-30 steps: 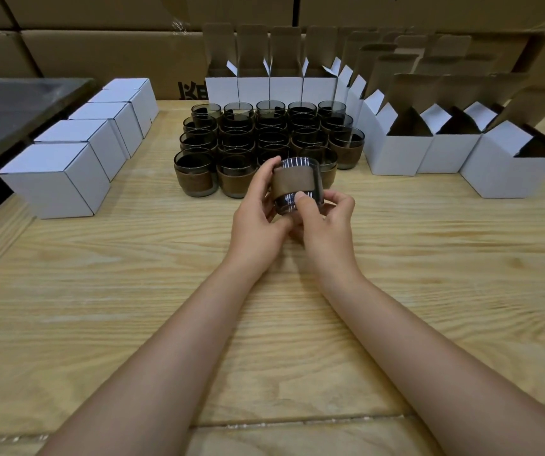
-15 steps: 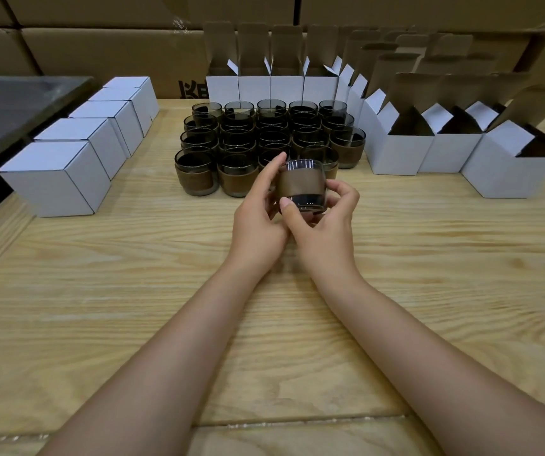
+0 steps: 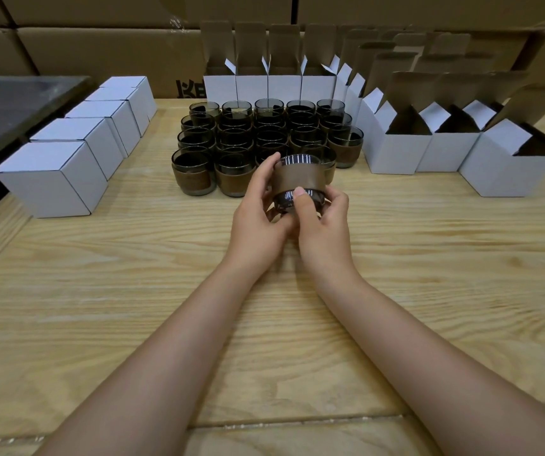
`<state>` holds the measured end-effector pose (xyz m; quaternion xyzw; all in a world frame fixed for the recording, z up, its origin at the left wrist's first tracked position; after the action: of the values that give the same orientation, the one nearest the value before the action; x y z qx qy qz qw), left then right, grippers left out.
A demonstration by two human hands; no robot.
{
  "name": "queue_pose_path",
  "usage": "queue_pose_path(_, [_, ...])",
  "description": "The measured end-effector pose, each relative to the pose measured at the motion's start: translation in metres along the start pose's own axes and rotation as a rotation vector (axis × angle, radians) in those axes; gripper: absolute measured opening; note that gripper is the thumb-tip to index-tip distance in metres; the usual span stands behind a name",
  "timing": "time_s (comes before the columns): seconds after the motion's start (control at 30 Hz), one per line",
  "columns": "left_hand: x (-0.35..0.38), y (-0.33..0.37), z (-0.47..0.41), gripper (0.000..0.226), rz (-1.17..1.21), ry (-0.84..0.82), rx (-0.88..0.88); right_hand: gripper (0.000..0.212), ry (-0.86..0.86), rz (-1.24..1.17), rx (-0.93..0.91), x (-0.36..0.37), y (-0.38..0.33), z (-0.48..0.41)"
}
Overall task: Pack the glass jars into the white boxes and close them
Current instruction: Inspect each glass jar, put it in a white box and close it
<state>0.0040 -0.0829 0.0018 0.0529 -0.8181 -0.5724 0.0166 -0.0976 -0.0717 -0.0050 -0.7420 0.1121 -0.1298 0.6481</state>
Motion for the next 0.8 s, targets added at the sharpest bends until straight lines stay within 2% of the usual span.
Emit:
queue_pose_path(0.13, [-0.002,0.001,0.001,0.075,-0.031,0.028,0.010,0.049,-0.021,0.031,-0.004,0.000,-0.003,0.001])
queue_pose_path(0.27, [-0.002,0.003,0.001,0.071,-0.038,0.063,0.014,0.080,0.012,0.095,-0.095,0.001,-0.011,0.007])
queue_pose_path(0.33, [-0.002,0.004,0.001,0.067,-0.050,0.074,0.030,0.088,0.022,0.146,-0.142,0.001,-0.014,0.009])
queue_pose_path(0.63, [0.000,0.005,0.003,0.073,-0.023,0.053,0.022,0.065,0.031,0.143,-0.129,-0.002,-0.013,0.005])
queue_pose_path(0.8, [0.001,0.002,0.001,0.093,-0.025,-0.010,-0.012,0.053,0.040,0.044,-0.080,-0.002,-0.010,0.002])
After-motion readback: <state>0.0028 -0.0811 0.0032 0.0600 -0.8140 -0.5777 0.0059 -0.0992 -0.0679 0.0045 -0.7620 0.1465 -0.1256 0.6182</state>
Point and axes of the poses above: each hand's wrist, its own z-axis away from the middle knuckle, its own x-axis out of the palm, y = z × x, the point moved 4 cm from there along -z, towards the middle knuckle, and after that the axes turned 5 degrees about y, right-handed, at the moved point
